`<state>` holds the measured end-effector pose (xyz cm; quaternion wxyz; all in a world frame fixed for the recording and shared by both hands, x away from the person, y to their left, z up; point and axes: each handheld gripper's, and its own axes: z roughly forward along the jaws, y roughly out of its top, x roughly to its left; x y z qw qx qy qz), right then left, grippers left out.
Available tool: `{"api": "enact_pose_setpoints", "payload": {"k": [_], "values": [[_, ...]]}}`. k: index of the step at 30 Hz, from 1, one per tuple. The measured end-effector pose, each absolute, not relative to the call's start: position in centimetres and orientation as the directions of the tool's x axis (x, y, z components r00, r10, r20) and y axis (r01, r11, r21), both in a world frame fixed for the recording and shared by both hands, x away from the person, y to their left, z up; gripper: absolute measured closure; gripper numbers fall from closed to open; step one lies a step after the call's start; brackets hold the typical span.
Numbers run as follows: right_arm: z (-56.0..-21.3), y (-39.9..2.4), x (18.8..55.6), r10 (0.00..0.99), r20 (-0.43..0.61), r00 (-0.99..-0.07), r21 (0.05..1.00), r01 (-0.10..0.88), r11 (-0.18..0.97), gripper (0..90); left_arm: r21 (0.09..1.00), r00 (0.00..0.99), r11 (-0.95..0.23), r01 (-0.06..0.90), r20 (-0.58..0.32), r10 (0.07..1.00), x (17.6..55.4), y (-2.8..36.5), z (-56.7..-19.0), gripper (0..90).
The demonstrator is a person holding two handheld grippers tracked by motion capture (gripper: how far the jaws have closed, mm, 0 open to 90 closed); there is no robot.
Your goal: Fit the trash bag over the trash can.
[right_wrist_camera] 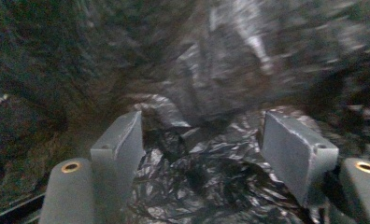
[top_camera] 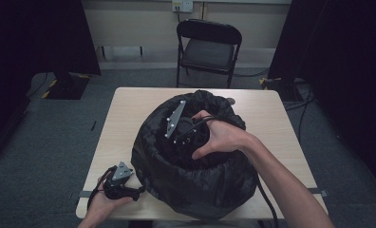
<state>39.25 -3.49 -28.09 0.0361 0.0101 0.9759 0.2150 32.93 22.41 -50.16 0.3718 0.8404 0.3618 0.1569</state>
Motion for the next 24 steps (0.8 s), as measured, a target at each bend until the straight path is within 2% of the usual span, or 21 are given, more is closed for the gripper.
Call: {"api": "enact_pose_setpoints", "payload": {"k": [4,13,24], "values": [[-27.5,-4.0,39.5,0.078,-0.080,-0.994,0.450,0.034,0.892,29.1,0.738,0.689,-0.462,0.492,-0.005,0.725,32.9,22.4,-50.2,14.2],[-26.1,-4.8,40.1,0.185,-0.109,-0.977,0.538,0.099,0.837,20.8,0.739,0.686,-0.458,0.494,-0.007,0.728,32.8,22.5,-50.2,14.2],[-25.2,-5.9,40.6,0.282,-0.108,-0.953,0.642,0.150,0.752,20.0,0.739,0.676,-0.451,0.500,-0.007,0.737,32.6,22.5,-50.2,14.1]]}}
